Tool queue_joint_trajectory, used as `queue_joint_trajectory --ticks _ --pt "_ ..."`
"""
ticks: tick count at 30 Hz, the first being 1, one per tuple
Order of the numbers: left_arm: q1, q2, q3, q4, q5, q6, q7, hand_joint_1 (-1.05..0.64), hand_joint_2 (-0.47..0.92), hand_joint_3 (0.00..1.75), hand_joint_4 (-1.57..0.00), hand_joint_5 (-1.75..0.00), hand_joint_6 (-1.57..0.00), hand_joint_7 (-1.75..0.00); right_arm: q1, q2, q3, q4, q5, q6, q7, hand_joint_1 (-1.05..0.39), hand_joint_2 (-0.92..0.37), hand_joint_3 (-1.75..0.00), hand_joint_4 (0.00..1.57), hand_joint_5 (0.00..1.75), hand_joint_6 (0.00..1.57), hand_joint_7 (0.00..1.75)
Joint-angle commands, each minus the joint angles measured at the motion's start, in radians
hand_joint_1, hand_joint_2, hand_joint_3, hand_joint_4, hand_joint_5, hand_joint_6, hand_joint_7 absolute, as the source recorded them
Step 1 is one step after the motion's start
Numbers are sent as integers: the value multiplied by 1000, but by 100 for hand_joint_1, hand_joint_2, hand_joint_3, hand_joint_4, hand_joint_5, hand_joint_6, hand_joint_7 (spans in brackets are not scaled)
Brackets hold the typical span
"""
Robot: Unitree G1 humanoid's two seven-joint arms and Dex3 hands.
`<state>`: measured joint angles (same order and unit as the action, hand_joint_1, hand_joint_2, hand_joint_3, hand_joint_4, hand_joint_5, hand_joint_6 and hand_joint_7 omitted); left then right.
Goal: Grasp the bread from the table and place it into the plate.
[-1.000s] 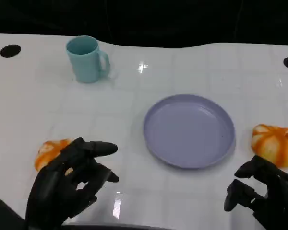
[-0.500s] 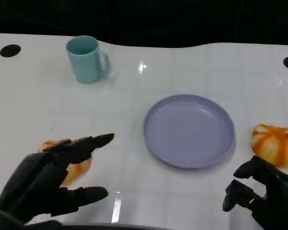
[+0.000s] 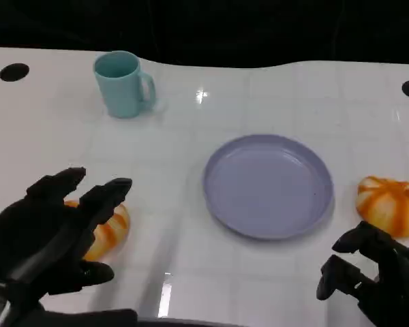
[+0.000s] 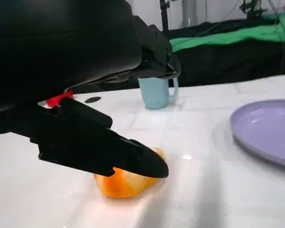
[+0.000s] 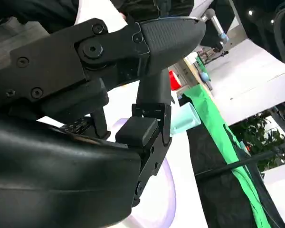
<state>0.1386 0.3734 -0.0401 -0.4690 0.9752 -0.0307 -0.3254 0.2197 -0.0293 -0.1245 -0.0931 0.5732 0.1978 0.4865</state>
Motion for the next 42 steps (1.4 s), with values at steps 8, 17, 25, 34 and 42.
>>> queue_joint_trajectory --ticks 8,17,25,34,42 --pt "-172 50 -100 137 51 120 -129 -49 86 1 -5 -1 -17 0 -15 -21 -30 29 10 -11 25 -53 -92 -20 71 156 76 110" --pt "-283 62 -161 298 43 155 -115 -50 85 0 -8 -2 -19 -1 -15 -31 -34 29 4 -1 22 -54 -92 -20 74 154 80 107" --pt "-397 87 -235 499 24 146 -128 -53 85 0 -7 -1 -15 0 -7 -22 -28 18 1 0 16 -54 -92 -20 74 155 81 106" --pt "-499 71 -312 697 -4 177 -130 -60 86 0 -7 -1 -14 0 -1 -23 -25 7 3 5 14 -54 -92 -19 73 155 79 106" --pt "-578 43 -352 898 -70 150 -53 -58 87 0 -9 -2 -16 -1 2 -22 -25 -2 8 15 6 -54 -92 -19 73 154 80 106"
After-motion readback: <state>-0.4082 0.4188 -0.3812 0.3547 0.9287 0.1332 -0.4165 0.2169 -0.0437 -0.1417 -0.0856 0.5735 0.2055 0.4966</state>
